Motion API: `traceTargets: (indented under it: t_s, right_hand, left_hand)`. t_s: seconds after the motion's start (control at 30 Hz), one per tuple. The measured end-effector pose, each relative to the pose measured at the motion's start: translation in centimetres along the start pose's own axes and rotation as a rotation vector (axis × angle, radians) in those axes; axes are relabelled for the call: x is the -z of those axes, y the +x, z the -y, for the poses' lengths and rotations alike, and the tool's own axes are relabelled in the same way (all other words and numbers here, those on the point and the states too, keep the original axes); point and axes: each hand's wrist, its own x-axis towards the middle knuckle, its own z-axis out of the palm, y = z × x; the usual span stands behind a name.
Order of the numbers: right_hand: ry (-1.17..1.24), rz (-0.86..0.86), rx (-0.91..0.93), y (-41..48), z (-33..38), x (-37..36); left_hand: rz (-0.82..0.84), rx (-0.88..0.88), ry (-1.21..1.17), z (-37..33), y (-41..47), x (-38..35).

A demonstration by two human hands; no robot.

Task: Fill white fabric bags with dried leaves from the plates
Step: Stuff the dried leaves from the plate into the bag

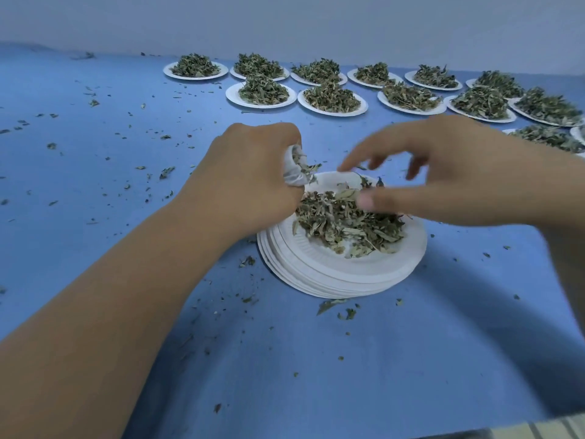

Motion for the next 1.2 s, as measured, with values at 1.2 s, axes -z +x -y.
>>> traceTargets:
  t_s: [1.2]
  right_hand:
    - [0.26, -0.213, 0.09, 3.0, 2.4, -1.2]
  left_hand:
    - [0.034, -0.078, 0.083, -1.9, -0.4, -0.2]
